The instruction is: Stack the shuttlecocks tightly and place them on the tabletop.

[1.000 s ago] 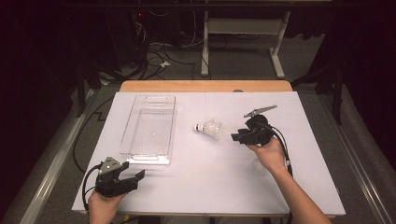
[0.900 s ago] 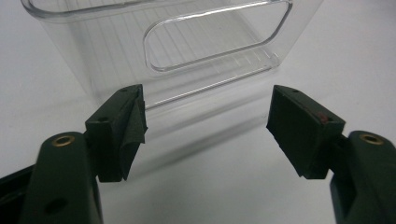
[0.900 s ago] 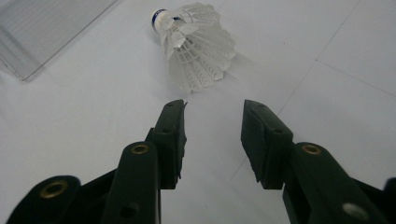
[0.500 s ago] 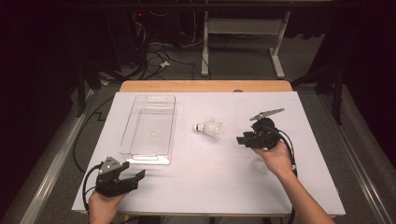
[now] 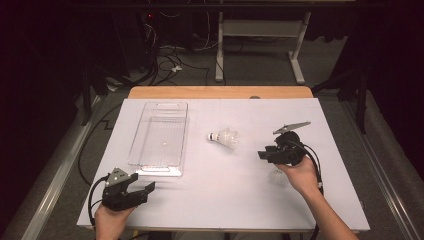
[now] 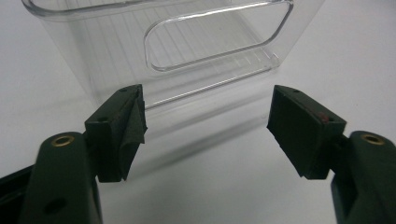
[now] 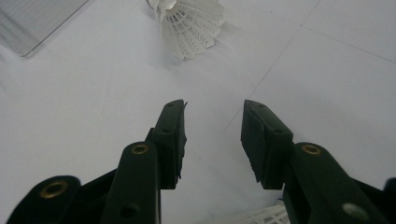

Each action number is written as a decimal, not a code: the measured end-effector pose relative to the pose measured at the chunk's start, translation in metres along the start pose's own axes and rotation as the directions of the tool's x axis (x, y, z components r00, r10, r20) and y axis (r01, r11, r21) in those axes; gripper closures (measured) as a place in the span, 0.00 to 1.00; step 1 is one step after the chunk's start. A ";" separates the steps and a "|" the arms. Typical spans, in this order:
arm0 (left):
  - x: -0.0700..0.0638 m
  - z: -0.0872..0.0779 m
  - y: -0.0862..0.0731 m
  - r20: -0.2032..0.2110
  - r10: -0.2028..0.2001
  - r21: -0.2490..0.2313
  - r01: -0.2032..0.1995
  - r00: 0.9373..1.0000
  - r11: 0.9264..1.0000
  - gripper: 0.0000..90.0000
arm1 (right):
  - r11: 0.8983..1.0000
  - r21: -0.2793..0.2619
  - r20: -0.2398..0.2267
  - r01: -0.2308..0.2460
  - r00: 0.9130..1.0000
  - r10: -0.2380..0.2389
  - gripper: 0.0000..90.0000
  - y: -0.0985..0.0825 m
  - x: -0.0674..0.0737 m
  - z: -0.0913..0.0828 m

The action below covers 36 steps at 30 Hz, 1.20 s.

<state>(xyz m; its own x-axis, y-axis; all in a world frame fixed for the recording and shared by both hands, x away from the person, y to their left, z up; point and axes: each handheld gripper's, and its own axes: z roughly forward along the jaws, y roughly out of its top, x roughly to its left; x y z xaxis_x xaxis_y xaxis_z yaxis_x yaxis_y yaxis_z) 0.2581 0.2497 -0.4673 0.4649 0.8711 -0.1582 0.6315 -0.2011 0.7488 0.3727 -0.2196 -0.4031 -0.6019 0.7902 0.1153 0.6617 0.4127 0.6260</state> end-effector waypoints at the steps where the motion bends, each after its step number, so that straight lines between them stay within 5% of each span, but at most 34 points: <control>1: 0.000 0.000 0.000 0.000 0.000 -0.001 0.000 1.000 1.000 0.32 | 1.000 0.000 0.000 -0.002 1.000 0.002 0.67 -0.001 0.000 0.000; 36: 0.000 -0.001 -0.001 0.003 -0.008 -0.012 0.008 1.000 1.000 0.32 | 1.000 0.014 0.002 -0.006 1.000 0.006 0.67 -0.020 0.002 -0.013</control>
<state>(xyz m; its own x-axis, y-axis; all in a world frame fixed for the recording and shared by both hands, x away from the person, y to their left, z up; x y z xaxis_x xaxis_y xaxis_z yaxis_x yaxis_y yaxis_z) 0.2569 0.2509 -0.4672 0.4616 0.8714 -0.1663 0.6280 -0.1886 0.7550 0.3524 -0.2319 -0.4049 -0.5973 0.7934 0.1174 0.6714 0.4145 0.6144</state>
